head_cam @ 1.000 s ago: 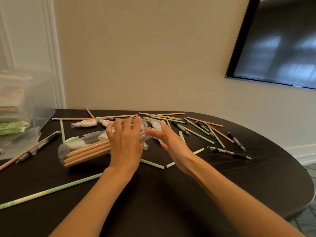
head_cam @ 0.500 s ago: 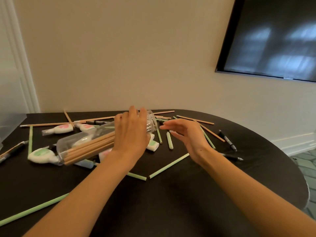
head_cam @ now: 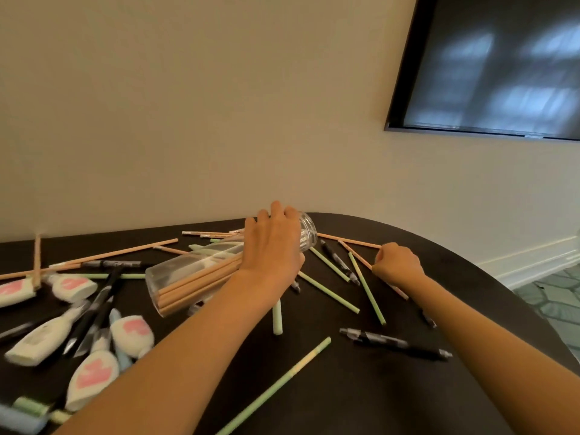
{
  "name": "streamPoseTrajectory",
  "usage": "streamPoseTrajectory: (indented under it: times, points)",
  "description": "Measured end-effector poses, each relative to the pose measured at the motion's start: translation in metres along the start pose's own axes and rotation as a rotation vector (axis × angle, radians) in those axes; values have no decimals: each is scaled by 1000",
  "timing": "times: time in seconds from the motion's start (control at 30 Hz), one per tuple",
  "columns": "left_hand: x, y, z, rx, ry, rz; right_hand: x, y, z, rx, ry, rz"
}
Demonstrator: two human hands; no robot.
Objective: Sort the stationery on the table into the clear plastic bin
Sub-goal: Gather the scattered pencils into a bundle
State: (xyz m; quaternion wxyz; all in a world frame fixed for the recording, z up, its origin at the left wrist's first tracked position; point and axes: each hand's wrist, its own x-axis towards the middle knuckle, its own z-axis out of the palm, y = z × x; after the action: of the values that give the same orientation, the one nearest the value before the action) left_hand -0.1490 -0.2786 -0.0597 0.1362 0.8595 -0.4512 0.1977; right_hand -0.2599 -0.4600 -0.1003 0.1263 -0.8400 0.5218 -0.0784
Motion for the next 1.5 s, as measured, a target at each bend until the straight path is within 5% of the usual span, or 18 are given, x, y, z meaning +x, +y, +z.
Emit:
streamPoseTrajectory:
  times: [0.47, 0.67, 0.73, 1.07, 1.23, 1.33, 1.5]
  points:
    - [57, -3, 41, 38, -51, -52, 73, -7, 15, -5, -185, -17]
    - [66, -16, 44, 86, -38, -71, 88, -40, 15, 73, -19, -289]
    - [65, -22, 44, 94, -28, -83, 92, -51, 23, -65, 23, -364]
    - [47, -50, 29, 151, -41, -141, 91, -68, 37, -386, -26, -396]
    - [34, -57, 7, 117, -44, -156, 74, -96, 7, -413, 165, -533]
    - [19, -67, -17, 72, -46, -188, 46, -136, -21, -84, 312, -546]
    - [-14, -89, -53, 13, -23, -216, -20, -194, -50, 869, -8, -373]
